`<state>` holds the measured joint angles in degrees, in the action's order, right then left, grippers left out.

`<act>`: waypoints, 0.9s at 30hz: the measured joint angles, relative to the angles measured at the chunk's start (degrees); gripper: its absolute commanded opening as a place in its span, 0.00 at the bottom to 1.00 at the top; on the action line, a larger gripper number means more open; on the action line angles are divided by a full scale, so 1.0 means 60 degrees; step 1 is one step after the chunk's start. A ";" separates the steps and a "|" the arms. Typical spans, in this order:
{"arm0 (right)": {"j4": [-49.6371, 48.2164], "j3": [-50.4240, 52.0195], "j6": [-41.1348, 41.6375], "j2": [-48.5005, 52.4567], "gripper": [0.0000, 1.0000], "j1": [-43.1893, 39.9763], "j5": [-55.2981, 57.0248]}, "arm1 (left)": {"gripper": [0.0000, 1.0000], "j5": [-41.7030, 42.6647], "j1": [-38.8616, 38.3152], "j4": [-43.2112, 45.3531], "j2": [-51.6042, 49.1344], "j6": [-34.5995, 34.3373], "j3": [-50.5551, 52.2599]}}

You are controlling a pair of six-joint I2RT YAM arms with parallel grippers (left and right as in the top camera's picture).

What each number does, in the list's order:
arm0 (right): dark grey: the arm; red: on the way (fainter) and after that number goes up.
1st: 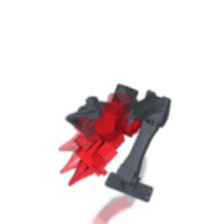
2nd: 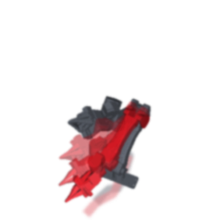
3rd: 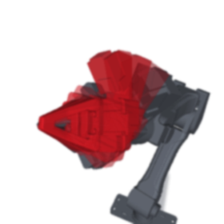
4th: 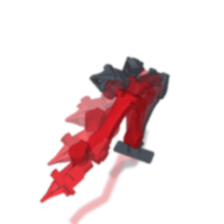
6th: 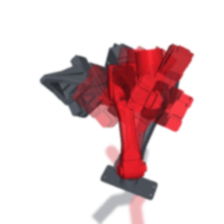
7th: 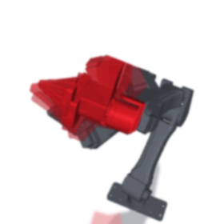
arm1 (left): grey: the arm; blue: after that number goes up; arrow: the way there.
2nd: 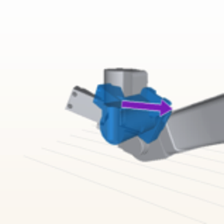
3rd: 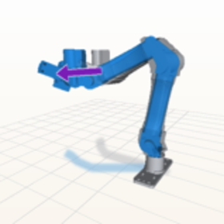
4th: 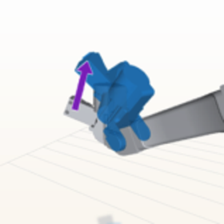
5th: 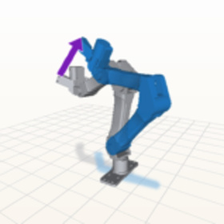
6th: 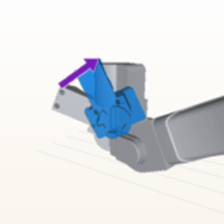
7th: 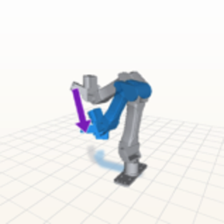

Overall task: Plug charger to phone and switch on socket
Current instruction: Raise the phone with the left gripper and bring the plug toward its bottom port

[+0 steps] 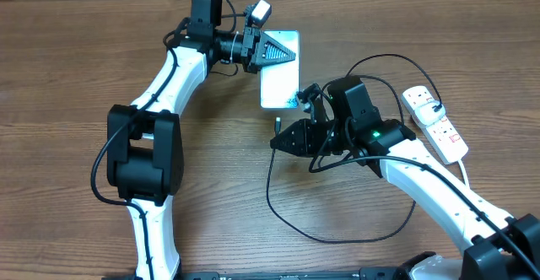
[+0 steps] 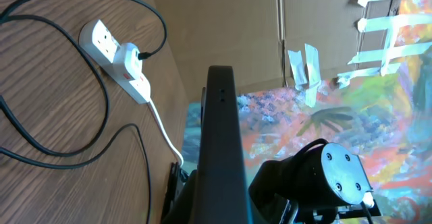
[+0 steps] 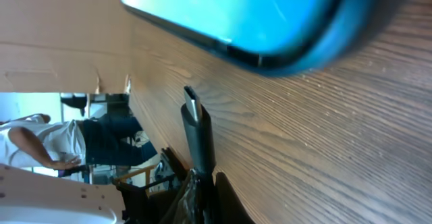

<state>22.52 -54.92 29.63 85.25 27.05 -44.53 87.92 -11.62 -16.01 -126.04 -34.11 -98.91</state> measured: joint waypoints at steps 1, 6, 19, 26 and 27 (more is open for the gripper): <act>-0.0113 0.0000 0.0018 0.0004 0.04 0.0000 -0.0036 | 0.04 0.0007 0.0004 0.0000 0.0000 0.0000 0.0000; -0.0546 0.0000 0.0069 0.0004 0.04 0.0000 -0.0113 | 0.04 0.0004 -0.0007 -0.0004 0.0000 0.0000 0.0000; -0.0576 0.0000 0.0266 0.0007 0.04 -0.0331 -0.0076 | 0.04 0.0000 -0.0007 0.0000 0.0000 -0.0033 0.0000; -0.0590 0.0000 0.0459 0.0029 0.04 -0.0342 -0.0080 | 0.04 0.0004 -0.0007 -0.0004 0.0000 -0.0040 0.0000; -0.0586 0.0000 0.0492 0.0036 0.04 -0.0342 -0.0076 | 0.04 0.0004 -0.0007 -0.0004 0.0000 -0.0040 0.0000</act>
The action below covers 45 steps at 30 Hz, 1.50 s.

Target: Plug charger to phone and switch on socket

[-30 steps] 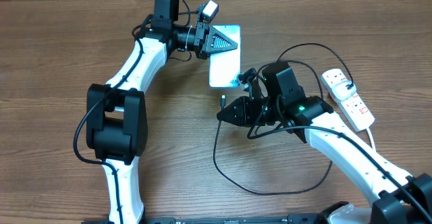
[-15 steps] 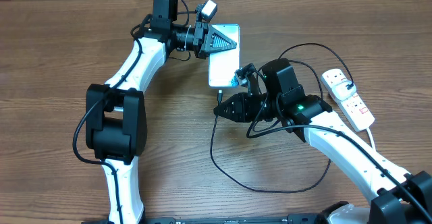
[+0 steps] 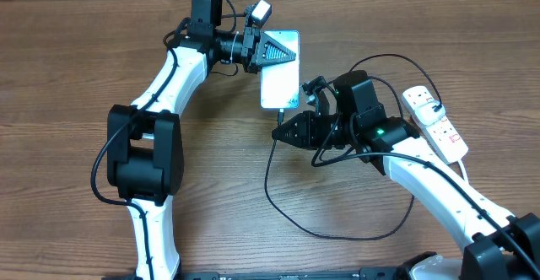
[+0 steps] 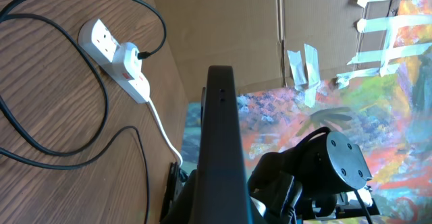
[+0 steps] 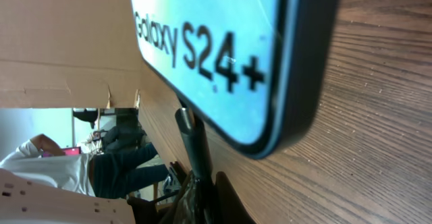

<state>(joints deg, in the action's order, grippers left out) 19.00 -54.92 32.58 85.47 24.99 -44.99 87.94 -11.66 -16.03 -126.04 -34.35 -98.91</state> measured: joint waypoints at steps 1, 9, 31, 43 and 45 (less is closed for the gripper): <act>-0.0004 0.0000 0.0018 0.0011 0.04 0.0000 -0.0004 | 0.04 0.0000 0.0000 0.0004 0.0000 0.0000 0.0000; 0.1639 -0.0022 0.0047 0.0033 0.04 0.0004 0.0608 | 0.04 0.0033 0.0091 0.0809 0.0000 -0.0011 -0.0004; 0.3166 0.0142 0.0845 0.1322 0.73 0.1898 0.6998 | 0.04 0.0069 0.1628 0.1035 0.0000 -0.0033 0.0000; 0.3009 0.0138 0.1541 0.1373 0.60 0.3104 0.8269 | 0.04 0.0069 0.1621 0.1180 0.0000 -0.0033 0.0000; 0.2976 0.0138 0.1719 0.1534 0.57 0.3486 0.8623 | 0.04 0.0069 0.1628 0.1224 0.0000 -0.0033 0.0000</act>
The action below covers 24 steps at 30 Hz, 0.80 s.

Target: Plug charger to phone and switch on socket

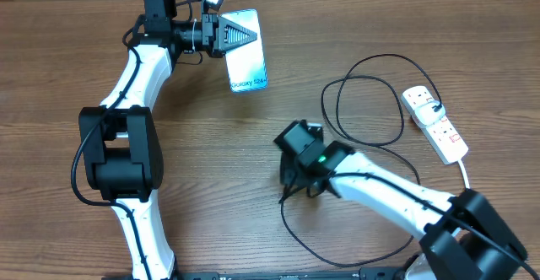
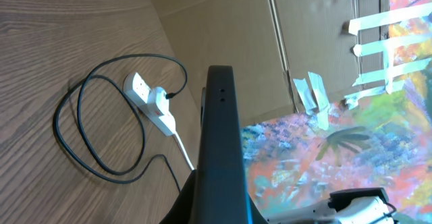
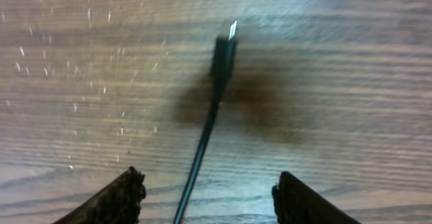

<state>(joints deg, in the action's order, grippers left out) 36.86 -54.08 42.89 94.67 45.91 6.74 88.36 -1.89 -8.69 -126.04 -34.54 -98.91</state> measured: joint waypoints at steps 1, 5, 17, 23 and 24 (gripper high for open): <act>-0.0040 0.0000 0.0076 0.0102 0.53 0.0120 0.0106 | 0.04 0.0000 0.0000 0.0000 0.0000 0.0000 0.0000; -0.0288 -0.0007 0.0284 0.0834 0.41 0.0310 0.0474 | 0.04 0.0000 0.0000 0.0007 0.0000 0.0000 0.0000; -0.0248 -0.0244 0.0430 0.1162 0.04 0.0346 0.0820 | 0.04 0.0000 0.0000 0.0025 0.0000 0.0000 0.0000; 0.0525 -0.0455 0.0171 0.1169 0.04 0.0342 0.0452 | 0.04 -0.0011 0.0000 -0.0200 0.0000 -0.0219 -0.0004; 0.0780 -0.0535 0.0080 0.1169 0.04 0.0331 0.0291 | 0.04 -0.0018 0.0000 -0.0346 0.0000 -0.0248 -0.0004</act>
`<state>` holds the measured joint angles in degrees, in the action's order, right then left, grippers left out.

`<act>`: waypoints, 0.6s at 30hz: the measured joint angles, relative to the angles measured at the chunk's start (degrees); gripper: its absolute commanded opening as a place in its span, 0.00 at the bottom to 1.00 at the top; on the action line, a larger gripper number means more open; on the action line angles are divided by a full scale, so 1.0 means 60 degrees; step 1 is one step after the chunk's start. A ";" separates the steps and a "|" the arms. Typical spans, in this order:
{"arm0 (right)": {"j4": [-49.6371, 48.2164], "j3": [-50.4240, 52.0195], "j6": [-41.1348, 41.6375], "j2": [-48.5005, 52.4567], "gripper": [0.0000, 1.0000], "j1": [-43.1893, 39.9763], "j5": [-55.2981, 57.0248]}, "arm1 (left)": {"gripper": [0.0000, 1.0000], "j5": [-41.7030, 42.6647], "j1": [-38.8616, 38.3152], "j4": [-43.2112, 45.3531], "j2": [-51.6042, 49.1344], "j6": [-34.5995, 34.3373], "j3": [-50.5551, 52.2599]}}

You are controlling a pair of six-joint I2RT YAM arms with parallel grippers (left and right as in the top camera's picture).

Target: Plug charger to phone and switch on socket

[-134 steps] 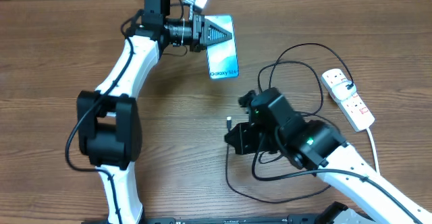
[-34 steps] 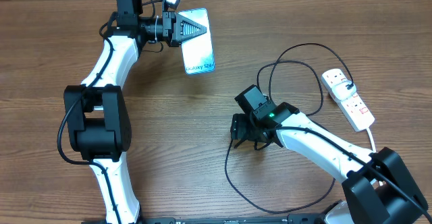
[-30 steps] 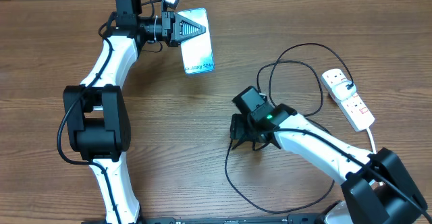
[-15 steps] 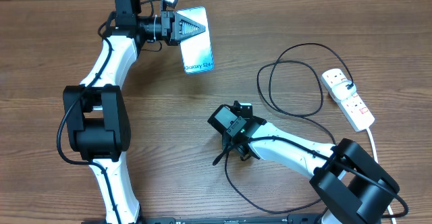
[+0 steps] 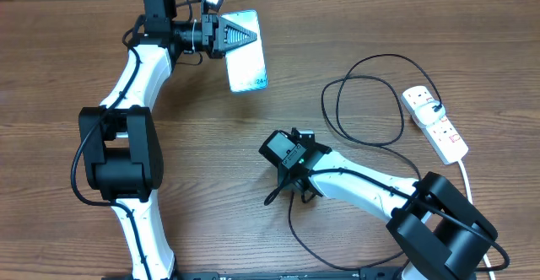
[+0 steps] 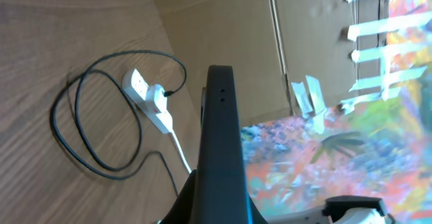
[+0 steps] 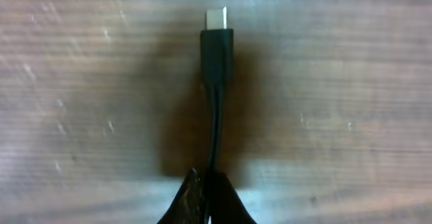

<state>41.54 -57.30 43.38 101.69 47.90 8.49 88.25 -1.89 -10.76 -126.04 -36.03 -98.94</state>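
My left gripper is shut on the top of the phone, holding it at the far left-centre with its lit screen upward. The left wrist view shows the phone edge-on. Near the table's middle, my right gripper is shut on the black charger cable just behind its plug, whose metal tip points away from the fingers, low over the wood. The white socket strip lies at the right edge with the charger's mains plug in it.
The cable's slack makes a loop between the socket strip and the right arm, then curves round under that arm. A cardboard wall runs along the back of the table. Bare wood table separates phone and plug.
My right gripper was open above the plug lying on the table; it is now lower, turned, and shut on the cable behind the plug. The left arm and phone are where they were.
At first my right gripper held the plug just below the phone, which the left gripper held at centre. Then the plug sat against the phone's bottom edge. Later the phone was farther left, the cable lay loose under an open right gripper. Now that gripper holds the cable again.
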 measured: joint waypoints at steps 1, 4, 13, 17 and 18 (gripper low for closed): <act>0.0215 -0.0069 -0.0109 0.0000 0.04 -0.0018 -0.0186 | 0.04 0.0007 0.0000 -0.0076 0.0000 -0.0022 0.0004; 0.0466 -0.0386 -0.0459 -0.0157 0.04 -0.0029 -0.0874 | 0.04 0.0015 0.0000 -0.0131 0.0000 -0.0047 0.0004; -0.1013 -0.0809 -0.1158 -0.2772 0.04 -0.0029 -0.2408 | 0.04 0.0018 -0.0098 -0.0131 0.0000 -0.0080 0.0004; -0.1712 -0.0812 -0.1260 -0.2656 0.04 -0.0033 -0.2524 | 0.04 0.0015 -0.0339 -0.0135 0.0000 -0.0080 0.0004; -0.1763 -0.0809 -0.1297 -0.2648 0.04 -0.0033 -0.2546 | 0.04 0.0018 -0.0397 -0.0131 0.0000 -0.0080 0.0004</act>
<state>30.96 -62.15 35.59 85.80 47.70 -6.79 88.36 -4.27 -11.55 -126.04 -36.51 -98.91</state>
